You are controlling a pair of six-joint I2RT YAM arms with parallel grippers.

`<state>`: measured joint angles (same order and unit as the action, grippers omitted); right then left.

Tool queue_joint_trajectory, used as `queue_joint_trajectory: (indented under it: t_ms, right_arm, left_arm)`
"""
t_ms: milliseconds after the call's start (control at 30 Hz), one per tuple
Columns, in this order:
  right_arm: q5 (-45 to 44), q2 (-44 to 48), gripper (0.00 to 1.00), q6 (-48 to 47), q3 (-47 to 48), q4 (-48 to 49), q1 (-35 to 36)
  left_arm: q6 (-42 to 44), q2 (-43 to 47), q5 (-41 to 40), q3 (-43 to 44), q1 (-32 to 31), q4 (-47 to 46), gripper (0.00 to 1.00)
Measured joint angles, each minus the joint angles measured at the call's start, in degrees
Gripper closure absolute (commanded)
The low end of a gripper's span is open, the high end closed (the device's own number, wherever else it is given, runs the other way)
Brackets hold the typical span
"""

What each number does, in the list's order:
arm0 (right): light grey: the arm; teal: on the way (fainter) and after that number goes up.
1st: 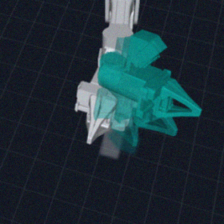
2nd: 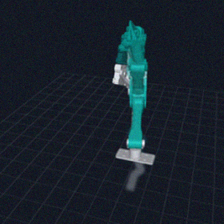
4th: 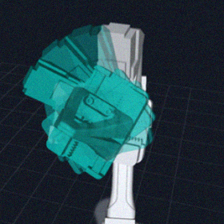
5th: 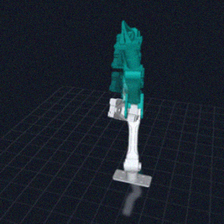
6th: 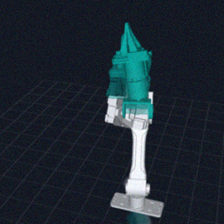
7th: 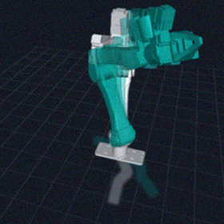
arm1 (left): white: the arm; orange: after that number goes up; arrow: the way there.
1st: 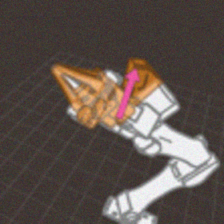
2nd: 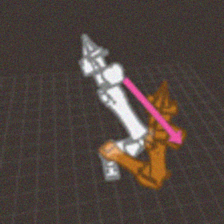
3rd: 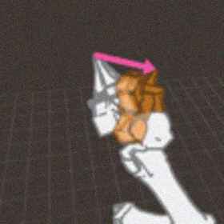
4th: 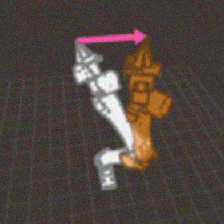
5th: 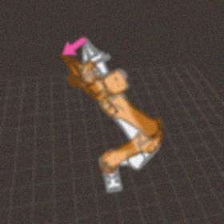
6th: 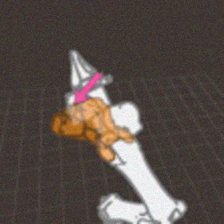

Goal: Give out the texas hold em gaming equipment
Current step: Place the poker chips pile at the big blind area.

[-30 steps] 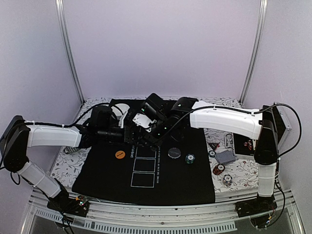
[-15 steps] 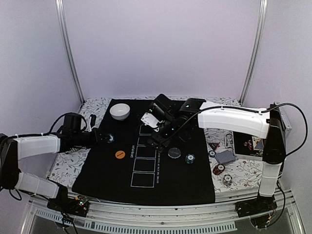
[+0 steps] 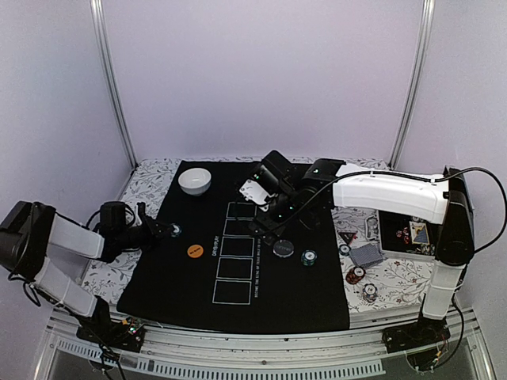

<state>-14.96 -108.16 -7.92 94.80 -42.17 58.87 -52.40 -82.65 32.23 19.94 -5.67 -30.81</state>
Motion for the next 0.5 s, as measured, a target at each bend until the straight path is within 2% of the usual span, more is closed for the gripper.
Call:
queue_joint_trajectory:
  t_ms: [167,500]
  right_arm:
    - [-0.3,0.0,0.01,0.2,-0.3,0.0,-0.1]
    - [-1.1,0.0,0.01,0.2,-0.3,-0.2,-0.1]
  left_arm:
    - [-2.8,-5.9,0.3,-0.2,0.0,-5.3,1.00]
    - [-4.8,-12.3,-0.6,-0.6,0.0,-9.5,0.99]
